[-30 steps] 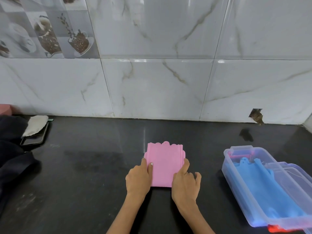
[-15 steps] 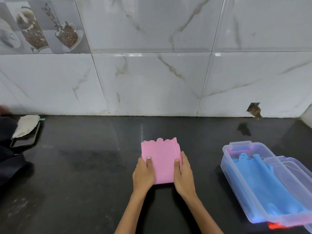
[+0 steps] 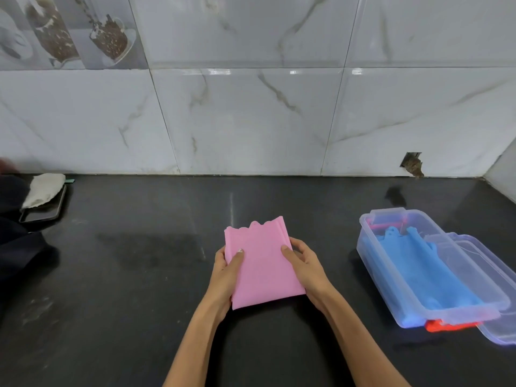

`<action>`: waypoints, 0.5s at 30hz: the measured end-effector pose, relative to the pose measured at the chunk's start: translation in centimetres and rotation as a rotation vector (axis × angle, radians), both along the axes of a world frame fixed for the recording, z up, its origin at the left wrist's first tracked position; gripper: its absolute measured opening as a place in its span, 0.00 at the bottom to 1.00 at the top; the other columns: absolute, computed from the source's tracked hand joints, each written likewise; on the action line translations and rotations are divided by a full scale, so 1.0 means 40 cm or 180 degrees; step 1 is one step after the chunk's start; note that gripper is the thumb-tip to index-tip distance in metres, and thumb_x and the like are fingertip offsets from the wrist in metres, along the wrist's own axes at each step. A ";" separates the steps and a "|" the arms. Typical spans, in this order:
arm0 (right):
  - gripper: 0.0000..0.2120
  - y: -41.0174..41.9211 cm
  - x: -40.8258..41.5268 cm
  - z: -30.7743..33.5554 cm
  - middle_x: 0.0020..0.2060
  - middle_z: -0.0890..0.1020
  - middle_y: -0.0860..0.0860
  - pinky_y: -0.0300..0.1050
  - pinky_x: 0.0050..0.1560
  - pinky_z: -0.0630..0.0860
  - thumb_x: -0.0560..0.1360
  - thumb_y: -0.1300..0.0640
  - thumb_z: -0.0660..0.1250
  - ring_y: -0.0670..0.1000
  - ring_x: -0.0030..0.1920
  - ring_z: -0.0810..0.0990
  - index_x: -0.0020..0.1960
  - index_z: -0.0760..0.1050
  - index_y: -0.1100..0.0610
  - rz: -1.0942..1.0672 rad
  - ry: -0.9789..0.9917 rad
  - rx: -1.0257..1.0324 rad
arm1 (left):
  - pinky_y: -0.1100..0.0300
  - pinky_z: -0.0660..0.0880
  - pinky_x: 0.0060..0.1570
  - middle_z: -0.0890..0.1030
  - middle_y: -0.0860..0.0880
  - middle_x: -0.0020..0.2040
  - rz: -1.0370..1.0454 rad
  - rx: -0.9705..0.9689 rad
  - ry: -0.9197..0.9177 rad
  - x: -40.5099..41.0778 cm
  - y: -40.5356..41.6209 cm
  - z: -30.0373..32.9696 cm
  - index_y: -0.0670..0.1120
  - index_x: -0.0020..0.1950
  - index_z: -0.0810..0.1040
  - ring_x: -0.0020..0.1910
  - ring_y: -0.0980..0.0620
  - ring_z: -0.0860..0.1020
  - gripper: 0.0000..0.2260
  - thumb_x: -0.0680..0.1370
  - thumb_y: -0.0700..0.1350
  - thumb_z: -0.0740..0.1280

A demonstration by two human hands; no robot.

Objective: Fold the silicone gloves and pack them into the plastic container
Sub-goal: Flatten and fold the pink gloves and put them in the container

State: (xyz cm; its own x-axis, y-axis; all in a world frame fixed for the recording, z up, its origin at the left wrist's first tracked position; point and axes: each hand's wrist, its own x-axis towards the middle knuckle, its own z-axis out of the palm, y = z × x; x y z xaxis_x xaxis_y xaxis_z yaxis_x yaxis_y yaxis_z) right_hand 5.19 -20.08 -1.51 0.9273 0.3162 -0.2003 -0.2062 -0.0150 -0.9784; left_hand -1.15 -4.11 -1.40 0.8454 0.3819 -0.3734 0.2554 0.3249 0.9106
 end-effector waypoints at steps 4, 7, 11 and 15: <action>0.12 -0.009 -0.033 0.011 0.50 0.85 0.46 0.42 0.45 0.79 0.77 0.52 0.66 0.48 0.49 0.84 0.59 0.76 0.47 -0.0012 0.0042 0.0352 | 0.58 0.76 0.35 0.80 0.51 0.53 0.0185 0.0015 -0.0054 -0.027 -0.010 0.004 0.51 0.64 0.69 0.47 0.51 0.80 0.13 0.79 0.49 0.62; 0.14 -0.014 -0.051 0.010 0.53 0.84 0.47 0.43 0.45 0.79 0.76 0.53 0.67 0.49 0.51 0.84 0.61 0.76 0.46 0.0038 0.0217 0.0650 | 0.56 0.77 0.38 0.81 0.49 0.56 0.0186 -0.0090 -0.0166 -0.051 -0.009 0.008 0.51 0.64 0.71 0.50 0.49 0.81 0.14 0.78 0.50 0.64; 0.16 -0.022 -0.064 0.007 0.57 0.83 0.48 0.49 0.50 0.79 0.77 0.52 0.65 0.51 0.55 0.82 0.64 0.73 0.47 0.0143 0.0538 0.0805 | 0.53 0.78 0.42 0.80 0.47 0.59 0.0053 -0.0301 -0.0143 -0.076 -0.005 0.012 0.51 0.66 0.70 0.54 0.47 0.80 0.16 0.78 0.49 0.64; 0.16 -0.024 -0.075 0.025 0.56 0.82 0.49 0.49 0.48 0.80 0.78 0.52 0.63 0.51 0.53 0.82 0.65 0.72 0.47 0.0163 0.0613 0.0631 | 0.51 0.78 0.41 0.79 0.45 0.60 0.0062 -0.0401 -0.0098 -0.093 -0.007 0.021 0.50 0.68 0.68 0.54 0.44 0.79 0.18 0.79 0.46 0.64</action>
State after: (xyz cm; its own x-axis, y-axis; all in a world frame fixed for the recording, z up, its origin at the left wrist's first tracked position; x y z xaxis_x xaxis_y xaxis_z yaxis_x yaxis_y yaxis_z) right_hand 2.20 -21.04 -0.52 0.8599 0.4124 -0.3009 -0.3926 0.1576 -0.9061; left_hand -4.87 -4.40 -0.58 0.8500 0.3502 -0.3935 0.2205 0.4418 0.8696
